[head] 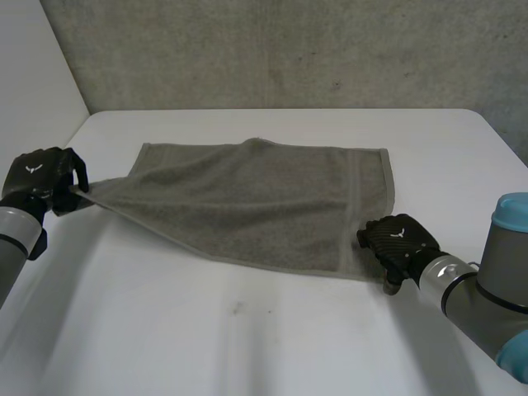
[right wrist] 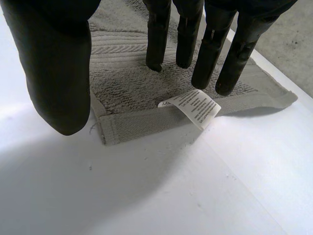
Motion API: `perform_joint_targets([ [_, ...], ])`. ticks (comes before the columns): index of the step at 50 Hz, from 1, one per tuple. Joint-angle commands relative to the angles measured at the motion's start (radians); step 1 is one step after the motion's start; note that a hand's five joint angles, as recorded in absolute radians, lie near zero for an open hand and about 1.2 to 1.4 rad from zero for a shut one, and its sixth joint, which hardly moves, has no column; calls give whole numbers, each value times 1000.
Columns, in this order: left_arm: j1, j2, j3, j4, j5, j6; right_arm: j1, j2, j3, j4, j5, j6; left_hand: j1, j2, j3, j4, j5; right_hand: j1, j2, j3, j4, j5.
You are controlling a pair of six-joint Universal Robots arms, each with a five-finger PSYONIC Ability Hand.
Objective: Fold the towel.
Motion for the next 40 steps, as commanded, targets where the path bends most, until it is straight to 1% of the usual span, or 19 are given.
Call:
perform_joint_targets([
  [1,-3,0,-2,0,1,0,-2,42,-18,-14,1,3,197,179,179,178,189,57,77,56,56,40],
  [10,-2,0,-2,0,1,2,-2,67,-37,-54,0,3,197,179,179,178,189,146,165,145,145,128],
  [15,-2,-2,-2,0,1,0,-4,83,-64,-58,0,3,197,179,179,178,189,278,297,277,276,260],
  [35,-3,-2,-2,0,1,2,-2,99,-107,-57,-2,5,197,179,179,178,189,284,303,283,283,266],
  [36,-3,-2,-2,0,1,2,-2,103,-109,-58,0,5,197,179,179,178,189,362,382,361,361,345],
  [37,-3,-2,-2,0,1,2,-2,103,-109,-58,0,5,197,179,179,178,189,363,382,362,362,345],
  [39,-3,0,-2,0,1,2,0,117,-120,-58,1,5,197,179,179,178,189,766,785,765,765,748],
  [40,-3,0,-2,0,1,2,0,117,-120,-58,1,5,197,179,179,178,189,768,788,767,767,751],
])
